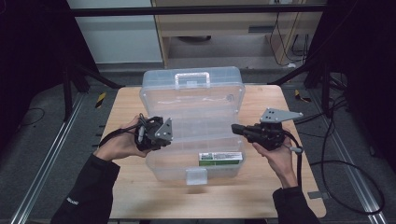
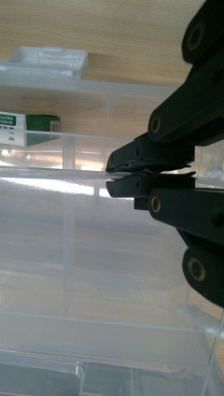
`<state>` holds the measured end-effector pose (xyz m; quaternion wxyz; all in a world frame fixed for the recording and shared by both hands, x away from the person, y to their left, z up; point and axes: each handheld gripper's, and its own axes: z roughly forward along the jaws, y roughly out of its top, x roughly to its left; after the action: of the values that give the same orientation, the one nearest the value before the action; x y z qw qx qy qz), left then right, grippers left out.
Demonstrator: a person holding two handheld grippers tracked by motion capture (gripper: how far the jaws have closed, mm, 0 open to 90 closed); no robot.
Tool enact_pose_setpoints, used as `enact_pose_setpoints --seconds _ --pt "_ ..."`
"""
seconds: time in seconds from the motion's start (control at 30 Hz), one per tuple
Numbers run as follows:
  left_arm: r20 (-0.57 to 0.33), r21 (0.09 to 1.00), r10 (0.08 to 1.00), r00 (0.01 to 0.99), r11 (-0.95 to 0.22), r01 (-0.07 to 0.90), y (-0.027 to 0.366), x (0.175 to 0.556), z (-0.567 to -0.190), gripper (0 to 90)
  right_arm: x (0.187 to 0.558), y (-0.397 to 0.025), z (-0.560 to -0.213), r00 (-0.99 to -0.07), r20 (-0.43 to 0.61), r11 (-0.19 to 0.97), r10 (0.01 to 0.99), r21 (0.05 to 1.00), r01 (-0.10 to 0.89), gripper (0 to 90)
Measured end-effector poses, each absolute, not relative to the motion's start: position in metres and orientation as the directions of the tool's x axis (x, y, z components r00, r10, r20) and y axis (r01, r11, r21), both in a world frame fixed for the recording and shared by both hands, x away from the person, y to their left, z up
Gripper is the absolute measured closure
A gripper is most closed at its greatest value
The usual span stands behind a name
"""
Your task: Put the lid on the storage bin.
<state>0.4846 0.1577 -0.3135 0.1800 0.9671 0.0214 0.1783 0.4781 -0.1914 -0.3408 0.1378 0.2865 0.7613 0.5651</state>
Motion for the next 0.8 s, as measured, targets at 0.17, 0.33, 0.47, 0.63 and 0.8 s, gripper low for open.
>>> enact_pose_setpoints --seconds 0.17,0.33,0.47,0.63,0.8 --pt "0.333 0.355 0.103 0.937 -0.934 -0.024 0.158 0.484 -0.314 85.9 0.492 -0.196 -0.34 -0.758 0.128 0.145 0.639 0.948 0.283 90.0" --pt "0.328 0.353 0.099 0.94 -0.935 -0.024 0.158 0.484 -0.314 85.9 0.507 -0.195 -0.341 -0.717 0.14 0.12 0.683 0.946 0.3 90.0" --pt "0.328 0.354 0.098 0.94 -0.935 -0.025 0.158 0.483 -0.315 85.9 0.518 -0.194 -0.341 -0.695 0.16 0.099 0.701 0.943 0.317 90.0" --pt "0.324 0.35 0.097 0.941 -0.936 -0.024 0.158 0.483 -0.315 85.8 0.526 -0.198 -0.342 -0.667 0.18 0.083 0.723 0.936 0.342 90.0" --pt "0.324 0.346 0.098 0.941 -0.938 -0.022 0.157 0.482 -0.316 85.7 0.528 -0.197 -0.343 -0.655 0.175 0.089 0.735 0.933 0.349 90.0"
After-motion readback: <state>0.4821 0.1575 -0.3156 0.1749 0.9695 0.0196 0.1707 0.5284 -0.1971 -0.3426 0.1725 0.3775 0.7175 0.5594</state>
